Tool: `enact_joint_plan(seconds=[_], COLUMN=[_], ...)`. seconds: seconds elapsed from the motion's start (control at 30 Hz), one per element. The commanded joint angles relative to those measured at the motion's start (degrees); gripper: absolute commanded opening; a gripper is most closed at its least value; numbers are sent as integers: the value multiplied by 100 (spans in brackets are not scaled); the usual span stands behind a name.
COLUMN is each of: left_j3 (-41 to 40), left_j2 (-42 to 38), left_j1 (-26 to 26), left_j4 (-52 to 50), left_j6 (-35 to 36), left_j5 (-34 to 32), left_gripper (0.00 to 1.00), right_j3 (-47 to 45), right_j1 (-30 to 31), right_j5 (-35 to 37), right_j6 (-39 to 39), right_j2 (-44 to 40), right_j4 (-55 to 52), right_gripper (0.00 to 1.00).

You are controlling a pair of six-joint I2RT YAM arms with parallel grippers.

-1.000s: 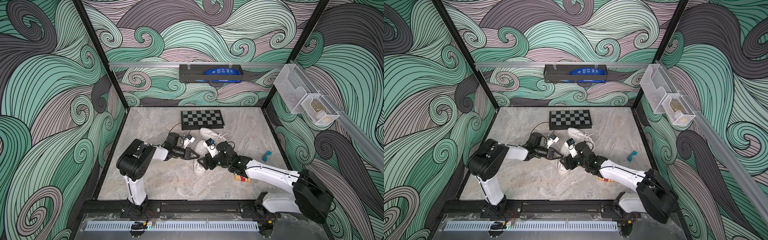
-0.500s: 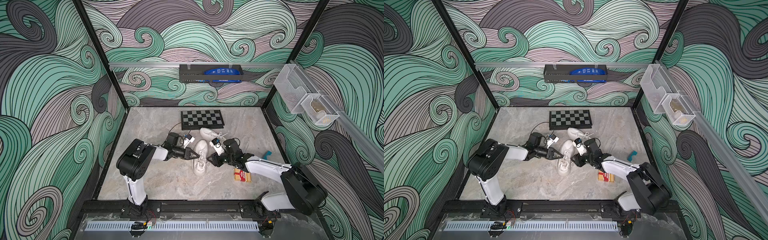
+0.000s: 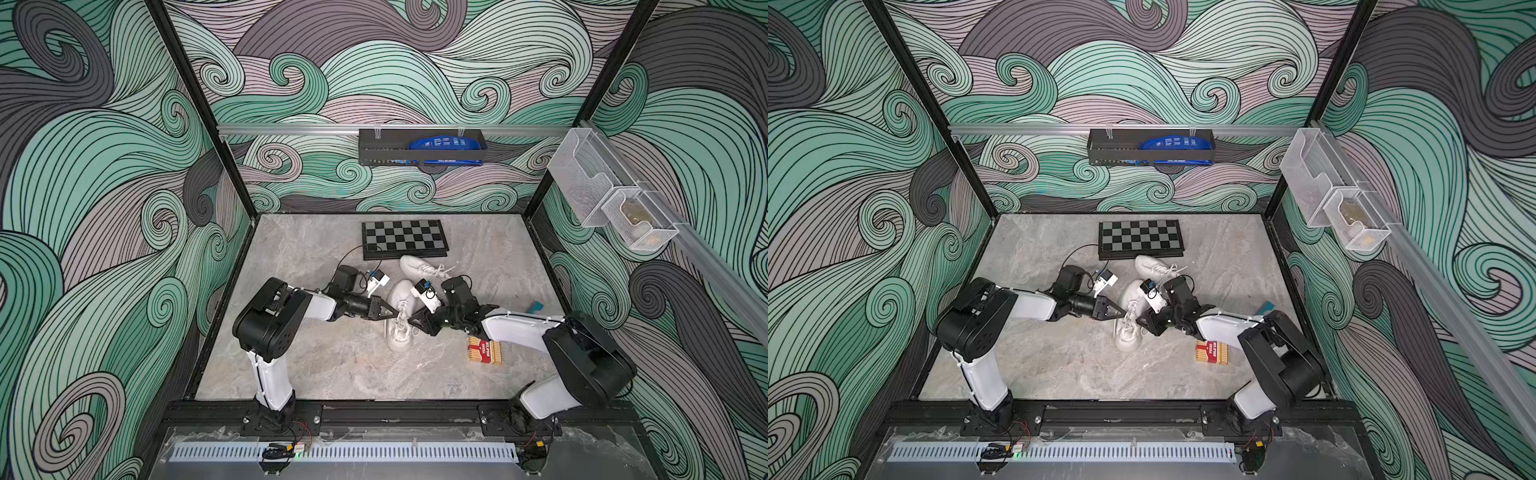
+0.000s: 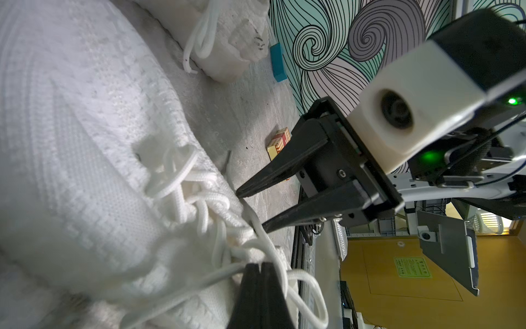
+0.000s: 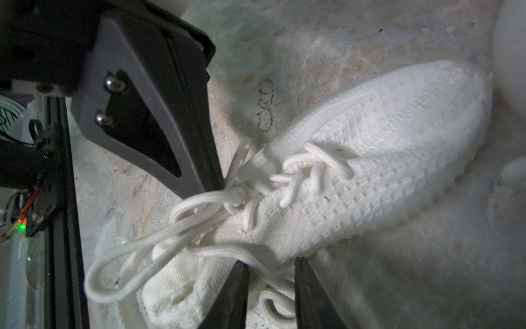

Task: Tie the shoes
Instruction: Cross the shoelace with the shoelace.

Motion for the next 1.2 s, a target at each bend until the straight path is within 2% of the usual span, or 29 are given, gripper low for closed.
enact_joint_plan(seconds=[0.0, 0.17, 0.37, 0.5, 0.97, 1.17], left_j3=[94, 112, 103, 86, 37, 24], left_j2=[29, 40, -1, -16, -22, 1], left_j1=[22, 25, 21, 25, -10, -16], left_j4=[-155, -176, -174, -105, -25, -37], left_j6=[165, 164, 165, 115, 62, 59], left_j5=[168, 195, 187, 199, 335, 353], left_gripper=[1, 3, 5, 2, 0, 3], right_j3=[140, 125, 134, 193, 362, 423], right_j1=[2, 6, 90, 177, 420, 449], right_j5=[-147, -144, -100, -134, -45, 12], right_j6=[-70, 64, 188, 228, 235, 235], right_j2=[-35, -253, -390, -319, 152, 224], right_j4=[72, 63, 59, 54, 63, 63], right_gripper=[20, 11, 9, 6, 4, 4])
